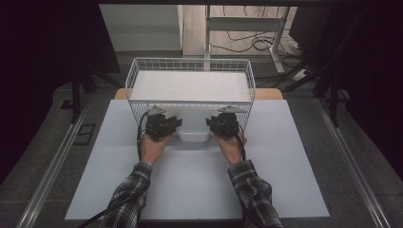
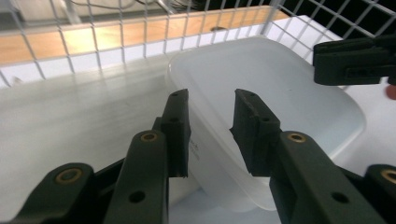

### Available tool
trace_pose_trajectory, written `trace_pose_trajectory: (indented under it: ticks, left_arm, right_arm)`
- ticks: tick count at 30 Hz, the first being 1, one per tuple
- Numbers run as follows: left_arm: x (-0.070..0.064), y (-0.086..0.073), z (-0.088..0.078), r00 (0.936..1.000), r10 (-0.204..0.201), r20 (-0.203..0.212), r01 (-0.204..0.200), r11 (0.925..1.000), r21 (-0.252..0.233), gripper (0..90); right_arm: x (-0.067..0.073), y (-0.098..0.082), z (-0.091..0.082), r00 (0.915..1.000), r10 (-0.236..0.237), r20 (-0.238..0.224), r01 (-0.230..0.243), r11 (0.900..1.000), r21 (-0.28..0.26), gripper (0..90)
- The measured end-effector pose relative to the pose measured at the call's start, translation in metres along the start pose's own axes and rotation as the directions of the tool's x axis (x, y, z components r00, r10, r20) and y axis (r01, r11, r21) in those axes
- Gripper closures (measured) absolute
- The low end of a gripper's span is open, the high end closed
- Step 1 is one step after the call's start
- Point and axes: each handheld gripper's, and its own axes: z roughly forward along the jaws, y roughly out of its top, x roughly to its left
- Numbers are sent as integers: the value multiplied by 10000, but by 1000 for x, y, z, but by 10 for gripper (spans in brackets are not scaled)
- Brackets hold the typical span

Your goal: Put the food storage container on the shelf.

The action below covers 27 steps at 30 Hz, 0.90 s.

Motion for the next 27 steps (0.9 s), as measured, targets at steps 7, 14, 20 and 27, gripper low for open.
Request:
trace_pose_trajectory:
  ticks: [7, 14, 20, 27]
  left_arm:
    - [-9, -9, -19, 9976, 611, -333, -617, 9979, -179, 489]
    - [-16, -23, -51, 9962, 865, 70, -864, 9961, -157, 295]
    - [-26, -44, -85, 9931, 1168, 143, -1164, 9929, -261, 154]
    - [-27, -86, -117, 9951, 989, 62, -990, 9949, 192, 73]
  right_arm:
    - [6, 3, -12, 9984, -559, 96, 558, 9984, 37, 717]
    - [10, -4, -31, 9955, -870, -366, 866, 9962, -133, 797]
    - [14, -7, -50, 9928, -933, -751, 906, 9951, -384, 886]
    - [26, -16, -69, 9849, -1255, -1191, 1234, 9920, -253, 887]
